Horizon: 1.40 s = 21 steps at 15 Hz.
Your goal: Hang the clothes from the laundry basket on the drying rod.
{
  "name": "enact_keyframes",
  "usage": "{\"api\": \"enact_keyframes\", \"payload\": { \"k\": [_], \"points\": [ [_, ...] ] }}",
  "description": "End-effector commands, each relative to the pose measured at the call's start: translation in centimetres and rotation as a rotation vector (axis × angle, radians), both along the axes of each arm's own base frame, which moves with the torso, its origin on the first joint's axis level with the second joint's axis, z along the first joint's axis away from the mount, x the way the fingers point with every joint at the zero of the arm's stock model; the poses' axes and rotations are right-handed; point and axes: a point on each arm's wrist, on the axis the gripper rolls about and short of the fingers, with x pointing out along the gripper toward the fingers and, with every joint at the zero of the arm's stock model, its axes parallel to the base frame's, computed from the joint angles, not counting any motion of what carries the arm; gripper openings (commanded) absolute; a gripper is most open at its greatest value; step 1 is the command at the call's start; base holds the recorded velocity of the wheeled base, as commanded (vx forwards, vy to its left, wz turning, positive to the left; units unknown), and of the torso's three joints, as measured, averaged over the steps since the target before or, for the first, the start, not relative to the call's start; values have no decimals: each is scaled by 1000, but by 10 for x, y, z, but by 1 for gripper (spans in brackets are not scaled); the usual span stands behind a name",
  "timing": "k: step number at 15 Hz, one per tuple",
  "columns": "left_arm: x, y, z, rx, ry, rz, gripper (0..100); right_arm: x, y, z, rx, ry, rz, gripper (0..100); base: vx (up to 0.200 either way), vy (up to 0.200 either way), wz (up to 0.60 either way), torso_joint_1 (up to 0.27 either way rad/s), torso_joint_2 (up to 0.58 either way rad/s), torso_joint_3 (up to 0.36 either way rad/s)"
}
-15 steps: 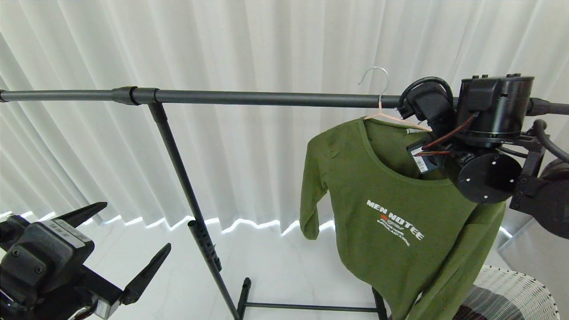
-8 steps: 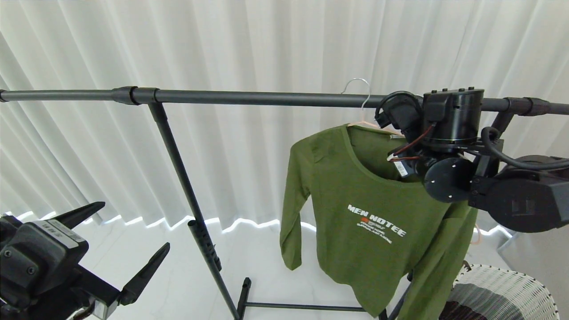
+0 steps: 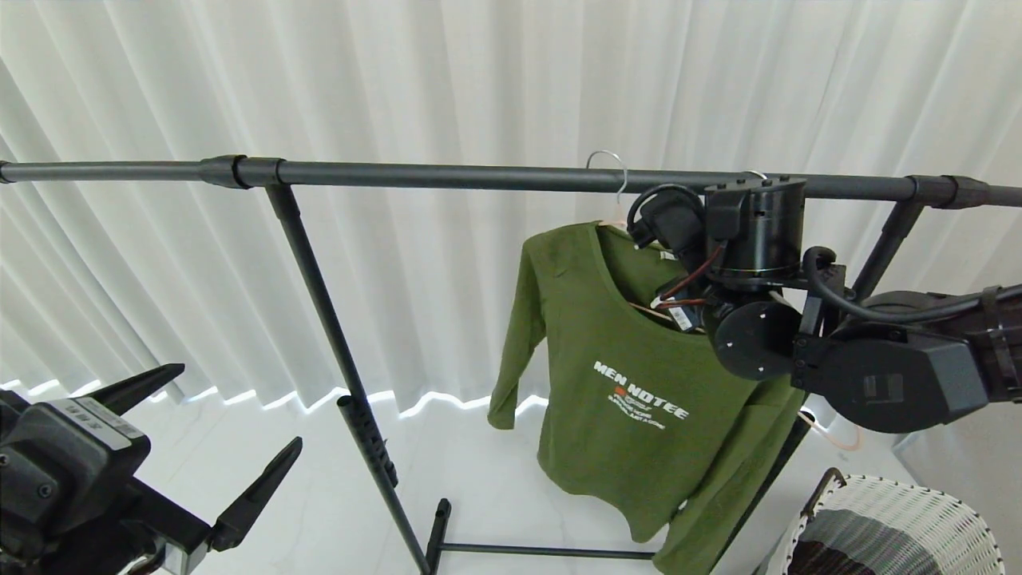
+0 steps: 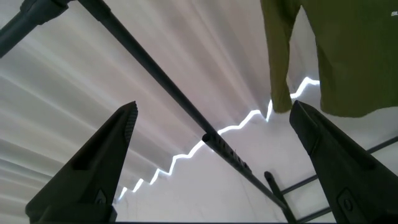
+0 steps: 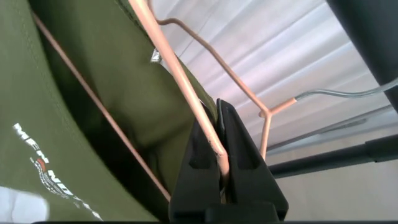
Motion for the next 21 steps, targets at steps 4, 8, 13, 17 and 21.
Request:
{"api": "enact_keyframes", "payload": {
  "k": [4,8,13,17,21],
  "points": [
    [-1,1,1,-1,-9,1,100,2,3,3,2,-5,1,0,0,0,0,0,0,0],
    [-1,1,2,0,-11,1,100,5,6,-5,-13,10,3,0,0,0,0,0,0,0],
    [-2,1,2,-1,-17,0,100,1,11,-5,-8,8,22,100,0,0,0,0,0,0],
    [-2,1,2,-4,-16,4,100,-15,26,-6,57,8,83,100,0,0,0,0,0,0],
    [-1,1,3,-4,-16,5,100,-32,35,-4,103,32,236,100,0,0,0,0,0,0]
  ]
}}
